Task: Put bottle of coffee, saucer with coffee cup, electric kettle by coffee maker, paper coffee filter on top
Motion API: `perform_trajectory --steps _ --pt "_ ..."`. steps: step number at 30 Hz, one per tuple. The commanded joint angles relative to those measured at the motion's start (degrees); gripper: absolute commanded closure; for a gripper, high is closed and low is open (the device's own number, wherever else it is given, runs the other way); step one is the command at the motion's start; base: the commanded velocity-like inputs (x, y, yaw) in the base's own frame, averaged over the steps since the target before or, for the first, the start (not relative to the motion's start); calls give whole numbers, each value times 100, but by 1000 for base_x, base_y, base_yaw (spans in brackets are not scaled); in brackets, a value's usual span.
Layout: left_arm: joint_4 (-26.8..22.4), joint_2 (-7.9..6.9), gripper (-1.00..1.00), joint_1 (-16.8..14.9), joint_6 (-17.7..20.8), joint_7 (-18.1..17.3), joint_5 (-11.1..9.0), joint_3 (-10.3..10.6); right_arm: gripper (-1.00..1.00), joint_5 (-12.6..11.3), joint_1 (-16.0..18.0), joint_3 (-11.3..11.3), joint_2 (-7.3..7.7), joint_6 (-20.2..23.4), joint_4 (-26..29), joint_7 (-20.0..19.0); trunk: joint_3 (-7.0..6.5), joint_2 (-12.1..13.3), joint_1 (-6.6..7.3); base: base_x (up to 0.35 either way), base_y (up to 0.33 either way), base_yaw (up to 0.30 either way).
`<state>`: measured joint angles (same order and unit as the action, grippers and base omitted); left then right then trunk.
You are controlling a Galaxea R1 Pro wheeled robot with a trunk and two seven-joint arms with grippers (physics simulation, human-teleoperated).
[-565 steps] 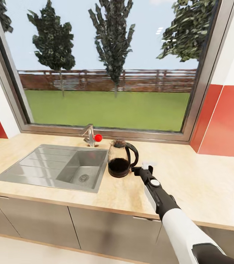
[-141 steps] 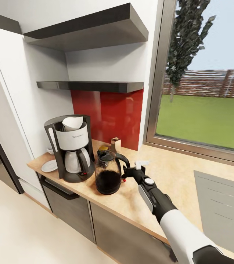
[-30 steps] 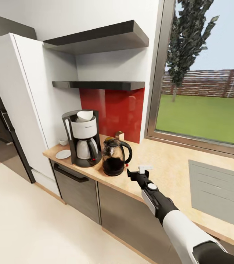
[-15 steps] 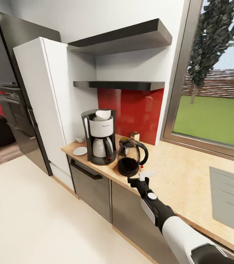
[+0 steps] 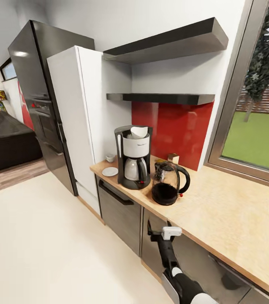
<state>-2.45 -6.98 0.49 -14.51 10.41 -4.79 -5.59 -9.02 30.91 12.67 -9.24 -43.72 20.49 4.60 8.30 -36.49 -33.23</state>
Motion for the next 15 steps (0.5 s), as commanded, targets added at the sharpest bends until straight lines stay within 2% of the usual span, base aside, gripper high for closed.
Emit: perform_trajectory --steps 1,4,6,11,14,15 --pt "-10 2 -100 4 -15 -12 -48 -21 -100 -21 -86 51 -7 -204 -7 190 7 -7 -2 0 0 255" --pt "-10 3 -100 4 -18 -12 -48 -25 -100 -13 -252 56 -29 -471 -77 579 7 -7 -2 0 0 246" --pt "-10 9 -100 4 -23 -12 -48 -28 -100 -7 -356 59 -44 -563 -324 761 7 -7 -2 0 0 222" --pt "-10 15 -100 3 -27 -12 -54 -30 -100 -16 -423 60 -68 -669 -1194 861 7 -7 -2 0 0 182" --pt "-12 72 -100 2 -32 -12 -52 -30 -100 -15 -436 57 -76 -755 -1672 866 7 -7 -2 0 0 170" --pt "-11 133 -100 3 -33 -12 -44 -30 -100 -11 -442 51 -76 -757 -1821 869 7 -7 -2 0 0 158"
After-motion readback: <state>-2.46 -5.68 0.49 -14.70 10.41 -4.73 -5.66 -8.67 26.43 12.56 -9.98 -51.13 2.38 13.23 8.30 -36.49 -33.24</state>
